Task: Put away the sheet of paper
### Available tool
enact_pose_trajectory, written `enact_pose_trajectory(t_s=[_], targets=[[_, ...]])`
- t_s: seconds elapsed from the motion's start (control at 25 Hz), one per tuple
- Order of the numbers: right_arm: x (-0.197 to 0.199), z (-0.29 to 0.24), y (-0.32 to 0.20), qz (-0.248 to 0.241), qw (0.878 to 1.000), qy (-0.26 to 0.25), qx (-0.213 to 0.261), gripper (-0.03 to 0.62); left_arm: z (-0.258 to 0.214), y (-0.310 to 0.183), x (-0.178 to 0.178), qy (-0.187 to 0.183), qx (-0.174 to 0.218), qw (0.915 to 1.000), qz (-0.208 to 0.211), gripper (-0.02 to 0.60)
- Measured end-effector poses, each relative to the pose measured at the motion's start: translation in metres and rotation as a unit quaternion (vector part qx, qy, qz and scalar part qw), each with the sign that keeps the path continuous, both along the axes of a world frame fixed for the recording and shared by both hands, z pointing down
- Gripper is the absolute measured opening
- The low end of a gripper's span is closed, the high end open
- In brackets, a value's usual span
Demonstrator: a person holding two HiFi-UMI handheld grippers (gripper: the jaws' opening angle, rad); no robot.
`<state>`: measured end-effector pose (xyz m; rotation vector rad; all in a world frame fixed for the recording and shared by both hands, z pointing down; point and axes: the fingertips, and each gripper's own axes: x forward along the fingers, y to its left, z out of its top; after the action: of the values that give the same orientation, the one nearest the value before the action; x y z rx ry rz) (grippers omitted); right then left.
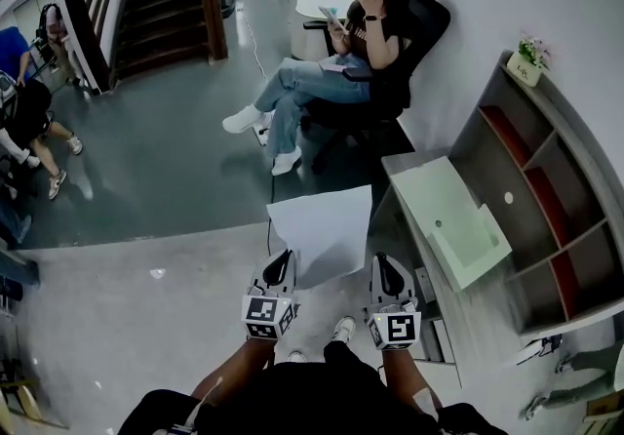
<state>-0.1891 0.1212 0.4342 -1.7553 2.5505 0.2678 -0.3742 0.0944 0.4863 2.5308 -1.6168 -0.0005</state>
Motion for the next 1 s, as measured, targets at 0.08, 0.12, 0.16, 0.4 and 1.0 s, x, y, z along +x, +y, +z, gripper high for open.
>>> enact_pose_trajectory(t_s=[0.08,0.12,0.16,0.4,1.0], targets=[[0.008,0.001,-0.01,0.003,1.0,-0.002,0.001,0.023,0.001,-0.009,0.006,-0.002,0.0,1.0,0.001,0.009],[0.012,0.002,-0.016,0.004,1.0,-0.003,0.001,0.023,0.002,-0.015,0.009,-0.003,-0.002,1.0,0.001,0.009],[0.016,0.002,-0.022,0.004,1.0,-0.002,0.001,0.023,0.002,-0.02,0.013,-0.004,-0.003,1.0,0.001,0.009],[0.04,0.007,-0.061,-0.002,1.0,0.006,-0.005,0.023,-0.001,-0.058,0.045,-0.003,0.003,1.0,0.005,0.009],[0.122,0.009,-0.132,0.008,1.0,-0.016,-0.008,0.023,0.002,-0.129,0.134,-0.028,-0.012,0.9992,0.024,0.009]])
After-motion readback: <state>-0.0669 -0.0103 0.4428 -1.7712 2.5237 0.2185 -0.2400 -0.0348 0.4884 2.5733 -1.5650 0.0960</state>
